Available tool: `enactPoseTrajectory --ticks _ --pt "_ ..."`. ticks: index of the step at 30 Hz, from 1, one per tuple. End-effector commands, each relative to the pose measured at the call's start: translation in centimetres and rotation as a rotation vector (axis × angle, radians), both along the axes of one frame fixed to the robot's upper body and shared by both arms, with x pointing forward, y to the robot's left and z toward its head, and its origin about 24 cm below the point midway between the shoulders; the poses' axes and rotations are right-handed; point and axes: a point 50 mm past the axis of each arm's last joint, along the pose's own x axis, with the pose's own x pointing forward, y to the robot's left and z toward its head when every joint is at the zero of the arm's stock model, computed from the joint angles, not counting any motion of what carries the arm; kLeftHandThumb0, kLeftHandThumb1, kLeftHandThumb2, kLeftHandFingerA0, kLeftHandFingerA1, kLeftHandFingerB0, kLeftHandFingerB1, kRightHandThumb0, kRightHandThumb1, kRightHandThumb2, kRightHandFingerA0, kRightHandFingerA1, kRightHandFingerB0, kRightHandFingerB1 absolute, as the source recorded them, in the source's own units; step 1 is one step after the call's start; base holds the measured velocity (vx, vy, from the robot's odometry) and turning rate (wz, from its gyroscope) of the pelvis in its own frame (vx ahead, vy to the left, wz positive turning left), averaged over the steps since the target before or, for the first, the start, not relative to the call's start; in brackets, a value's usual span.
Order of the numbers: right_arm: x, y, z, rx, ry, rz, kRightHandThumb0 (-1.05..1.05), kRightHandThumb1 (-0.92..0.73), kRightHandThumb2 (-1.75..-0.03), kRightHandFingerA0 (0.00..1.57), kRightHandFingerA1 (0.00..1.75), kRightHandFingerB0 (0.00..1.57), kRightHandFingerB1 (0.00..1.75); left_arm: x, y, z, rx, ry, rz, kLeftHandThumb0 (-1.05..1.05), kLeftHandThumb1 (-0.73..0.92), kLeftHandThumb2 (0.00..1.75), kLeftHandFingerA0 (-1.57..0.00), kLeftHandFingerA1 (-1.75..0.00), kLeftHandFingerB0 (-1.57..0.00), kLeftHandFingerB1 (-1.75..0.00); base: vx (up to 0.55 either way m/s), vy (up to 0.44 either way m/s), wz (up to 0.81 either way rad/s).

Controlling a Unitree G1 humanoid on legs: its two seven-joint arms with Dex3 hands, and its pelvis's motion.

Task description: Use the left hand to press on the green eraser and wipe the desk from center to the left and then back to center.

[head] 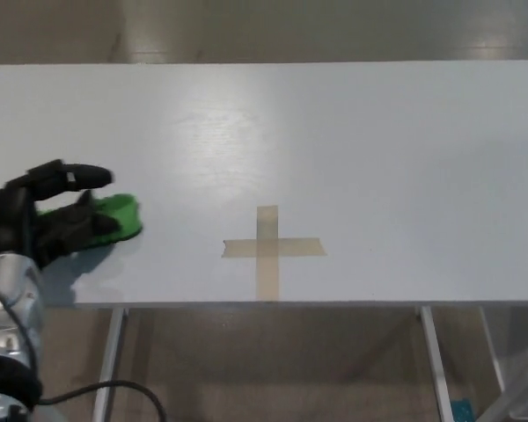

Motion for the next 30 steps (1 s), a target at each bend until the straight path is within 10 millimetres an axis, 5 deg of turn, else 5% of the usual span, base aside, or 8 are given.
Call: enactPoseTrajectory --ticks 1,5,14,21,22,26,30 --pt "-0.6 -0.2 -0.3 0.012 0.027 0.007 -0.49 -0.81 -0.65 0.79 0.59 0.71 0.43 -2.6 1.4 -2.6 0.047 0.101 0.010 -0.13 0.79 0.64 -0.91 -0.67 -0.86 -0.64 0.00 0.000 0.00" --pt "-0.8 -0.3 -0.4 -0.001 0.036 0.008 -0.48 -0.82 -0.65 0.79 0.58 0.71 0.43 -3.4 3.5 -3.7 -0.073 0.187 0.092 -0.09 0.86 0.69 -1.03 -0.78 -0.90 -0.78 0.00 0.000 0.00" --pt "-1.0 -0.1 -0.5 0.000 0.048 -0.007 -0.49 -0.82 -0.65 0.79 0.58 0.70 0.42 -3.5 3.3 -4.1 -0.073 0.205 0.068 -0.08 0.88 0.67 -1.05 -0.77 -0.94 -0.79 0.00 0.000 0.00" --pt "-1.0 -0.1 -0.5 0.005 0.048 -0.006 -0.48 -0.82 -0.65 0.80 0.59 0.70 0.43 -2.8 1.1 -4.3 -0.029 0.192 -0.001 -0.08 0.81 0.70 -1.07 -0.79 -0.98 -0.81 0.00 0.000 0.00" --pt "-1.0 -0.1 -0.5 0.002 0.047 -0.003 -0.48 -0.82 -0.65 0.79 0.60 0.70 0.43 -2.7 0.6 -4.4 -0.026 0.190 -0.013 -0.18 0.71 0.85 -1.06 -0.86 -0.98 -0.86 0.00 0.000 0.00" --pt "-1.0 0.0 -0.5 -0.003 0.044 -0.003 -0.48 -0.82 -0.65 0.80 0.59 0.70 0.43 -2.2 -0.9 -4.4 -0.003 0.179 -0.052 -0.13 0.76 0.73 -1.10 -0.82 -1.02 -0.82 0.00 0.000 0.00" --pt "-0.8 0.0 -0.4 -0.001 0.035 0.007 -0.48 -0.82 -0.65 0.79 0.59 0.70 0.43 -1.2 -4.8 -4.3 0.000 0.134 -0.166 -0.16 0.75 0.76 -1.11 -0.81 -1.03 -0.82 0.00 0.000 0.00"
